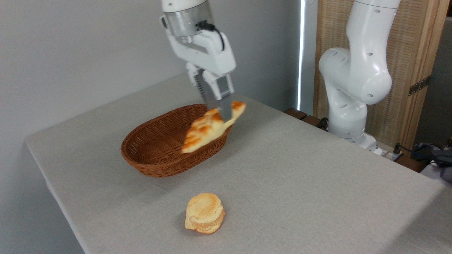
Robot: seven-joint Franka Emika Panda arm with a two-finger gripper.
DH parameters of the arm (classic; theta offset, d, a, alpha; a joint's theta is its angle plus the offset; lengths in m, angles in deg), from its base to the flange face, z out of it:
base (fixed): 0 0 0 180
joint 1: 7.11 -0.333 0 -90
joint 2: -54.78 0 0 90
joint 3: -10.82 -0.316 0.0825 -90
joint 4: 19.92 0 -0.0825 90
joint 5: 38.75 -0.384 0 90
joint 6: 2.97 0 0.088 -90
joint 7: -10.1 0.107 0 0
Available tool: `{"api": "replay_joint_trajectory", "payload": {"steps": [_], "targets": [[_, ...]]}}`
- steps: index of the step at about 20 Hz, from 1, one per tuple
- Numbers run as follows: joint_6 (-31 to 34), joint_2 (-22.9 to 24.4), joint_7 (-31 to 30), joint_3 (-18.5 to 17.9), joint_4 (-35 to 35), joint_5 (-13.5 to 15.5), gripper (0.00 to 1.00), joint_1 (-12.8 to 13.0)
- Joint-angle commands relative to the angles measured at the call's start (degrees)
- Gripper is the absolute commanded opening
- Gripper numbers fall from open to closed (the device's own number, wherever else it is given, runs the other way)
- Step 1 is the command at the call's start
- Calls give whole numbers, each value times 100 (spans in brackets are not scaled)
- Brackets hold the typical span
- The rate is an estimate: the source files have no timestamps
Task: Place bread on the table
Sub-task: 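Lift the braided bread out of the basket and carry it beside the bun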
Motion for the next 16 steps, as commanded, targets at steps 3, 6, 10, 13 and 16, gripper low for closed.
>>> {"api": "replay_joint_trajectory", "payload": {"steps": [3,6,10,13,16], "targets": [[293,166,376,-268,-17,-747,48,56],[389,166,455,-460,-26,-826,50,56],[451,175,507,-681,-9,-906,53,48],[504,201,621,-690,-9,-1020,69,48],[548,201,719,-681,-9,-1038,75,48]]}}
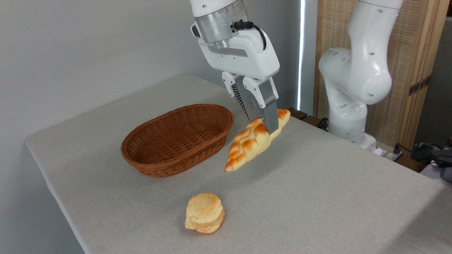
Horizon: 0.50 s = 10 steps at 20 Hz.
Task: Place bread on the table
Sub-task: 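Lift the braided bread out of the basket and carry it beside the bun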
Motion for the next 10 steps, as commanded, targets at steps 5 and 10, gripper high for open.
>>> {"api": "replay_joint_trajectory", "payload": {"steps": [5,10], "targets": [[193,63,146,-11,38,-121,85,49],[184,63,146,-11,56,-121,98,49]]}}
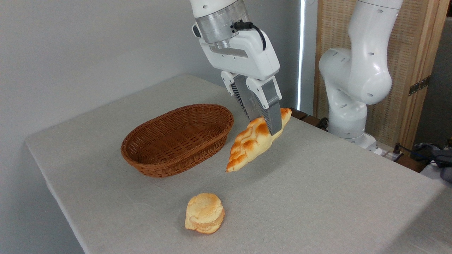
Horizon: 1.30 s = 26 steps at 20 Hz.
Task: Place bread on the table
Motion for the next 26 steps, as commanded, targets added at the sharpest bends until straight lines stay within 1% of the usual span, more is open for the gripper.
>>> {"api": "replay_joint_trajectory", "payload": {"steps": [1,15,17,18,20,22,23,24,26], "targets": [[144,63,87,-15,69,-115,100,44],[135,63,96,12,70,-97,100,53],[118,54,44,3,70,-54,100,53],[109,45,35,12,96,-10,100,53],[117,-94,-27,55,253,174,100,27],[117,-471,-298,257,630,455,100,-17],[109,-630,-543,362,754,622,100,-174],[109,-736,-720,563,859,789,100,-315],[65,-807,-905,933,913,930,100,-552]]}}
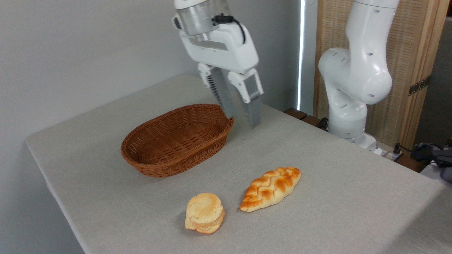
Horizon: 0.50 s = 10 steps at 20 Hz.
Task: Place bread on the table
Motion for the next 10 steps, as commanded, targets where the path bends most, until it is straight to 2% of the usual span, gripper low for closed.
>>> {"api": "replay_joint_trajectory", "payload": {"steps": [1,3,5,10], "targets": [[40,-380,-498,659,385,406,100,-493],[-240,-476,-1024,862,490,678,100,-573],[-714,-547,-1491,933,499,776,100,-573],[-1445,-591,-1510,1013,499,785,100,-687]]}}
